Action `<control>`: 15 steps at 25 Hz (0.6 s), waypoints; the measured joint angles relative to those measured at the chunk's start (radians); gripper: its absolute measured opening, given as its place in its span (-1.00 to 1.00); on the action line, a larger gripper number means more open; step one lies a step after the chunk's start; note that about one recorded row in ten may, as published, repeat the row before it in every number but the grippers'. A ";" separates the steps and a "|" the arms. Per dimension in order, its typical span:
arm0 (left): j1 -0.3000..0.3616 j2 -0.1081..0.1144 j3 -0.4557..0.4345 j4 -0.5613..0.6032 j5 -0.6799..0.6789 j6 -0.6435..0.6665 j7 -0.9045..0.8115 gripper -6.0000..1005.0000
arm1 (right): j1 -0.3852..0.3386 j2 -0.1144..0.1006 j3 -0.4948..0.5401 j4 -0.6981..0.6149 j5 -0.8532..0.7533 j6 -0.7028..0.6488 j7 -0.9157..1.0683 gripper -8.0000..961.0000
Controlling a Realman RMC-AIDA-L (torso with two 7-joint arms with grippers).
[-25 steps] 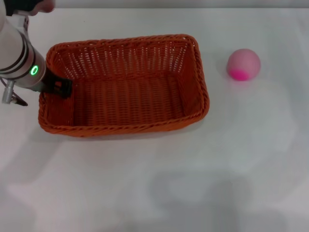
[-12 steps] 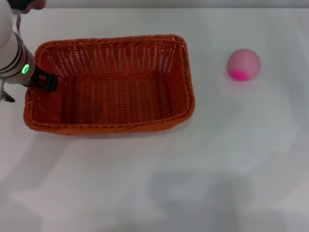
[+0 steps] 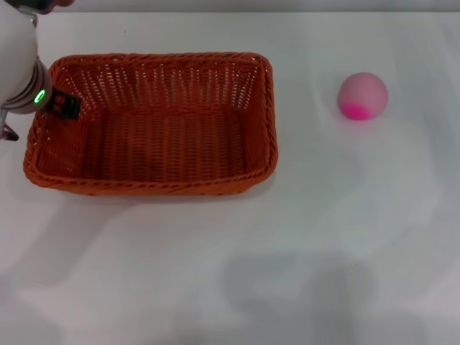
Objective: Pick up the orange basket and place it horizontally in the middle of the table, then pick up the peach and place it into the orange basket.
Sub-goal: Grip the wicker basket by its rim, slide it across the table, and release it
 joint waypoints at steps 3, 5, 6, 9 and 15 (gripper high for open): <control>0.002 0.000 0.003 -0.008 0.005 -0.009 0.000 -0.01 | 0.000 0.000 0.000 0.000 0.000 0.000 -0.001 -0.15; 0.010 0.000 0.004 -0.028 0.014 -0.015 -0.001 0.00 | 0.001 0.000 0.000 0.000 0.000 0.000 -0.002 -0.15; 0.016 -0.001 0.006 -0.044 0.022 -0.016 -0.001 -0.01 | 0.001 0.000 0.000 0.000 0.000 0.000 -0.002 -0.15; 0.026 -0.002 0.012 -0.084 0.035 -0.013 -0.001 -0.01 | 0.001 0.000 0.000 0.000 0.000 0.000 -0.002 -0.15; 0.035 -0.002 0.014 -0.175 0.051 0.036 -0.002 -0.01 | 0.002 0.000 0.000 -0.001 0.000 0.000 -0.002 -0.14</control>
